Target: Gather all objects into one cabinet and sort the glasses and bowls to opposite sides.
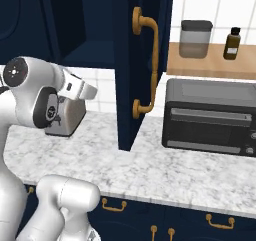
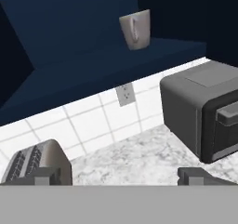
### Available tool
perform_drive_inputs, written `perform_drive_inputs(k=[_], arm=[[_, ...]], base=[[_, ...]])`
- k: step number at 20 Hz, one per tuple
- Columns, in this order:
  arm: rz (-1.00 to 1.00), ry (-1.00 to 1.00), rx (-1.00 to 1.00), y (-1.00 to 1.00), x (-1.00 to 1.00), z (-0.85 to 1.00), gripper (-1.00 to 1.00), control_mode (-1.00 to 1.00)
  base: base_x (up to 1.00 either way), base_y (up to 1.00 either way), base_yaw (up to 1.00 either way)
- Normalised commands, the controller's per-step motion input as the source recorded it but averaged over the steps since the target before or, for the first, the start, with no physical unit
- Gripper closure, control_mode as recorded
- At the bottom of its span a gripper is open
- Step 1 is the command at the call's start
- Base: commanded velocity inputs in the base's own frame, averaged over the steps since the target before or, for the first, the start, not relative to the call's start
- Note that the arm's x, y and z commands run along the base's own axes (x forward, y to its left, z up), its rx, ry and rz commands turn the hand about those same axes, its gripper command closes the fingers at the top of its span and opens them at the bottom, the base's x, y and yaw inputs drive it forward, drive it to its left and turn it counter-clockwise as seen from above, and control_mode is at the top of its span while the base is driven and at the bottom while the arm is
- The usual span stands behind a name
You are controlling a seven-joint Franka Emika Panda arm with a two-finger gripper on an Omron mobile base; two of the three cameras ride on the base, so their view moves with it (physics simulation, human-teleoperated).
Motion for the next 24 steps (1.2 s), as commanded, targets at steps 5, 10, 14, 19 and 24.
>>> perform_drive_inputs(k=[5, 10, 14, 19, 24], arm=[[0.0, -0.02, -0.05, -0.39, 0.33, 0.75, -1.0, -1.0], [0.0, -0.04, -0.14, -0.5, 0.33, 0.66, -1.0, -1.0], [0.0, 0.03, -0.18, -0.44, 0.23, 0.19, -1.0, -1.0], [0.0, 0.0, -0.02, -0.07, 0.42, 0.07, -1.0, -1.0], [-0.02, 0.02, 0.02, 0.0, 0.69, -0.2, -1.0, -1.0]], base=[[0.0, 0.0, 0.0], [0.0, 0.0, 0.0], [0.0, 0.0, 0.0], [0.0, 0.0, 0.0], [0.0, 0.0, 0.0]])
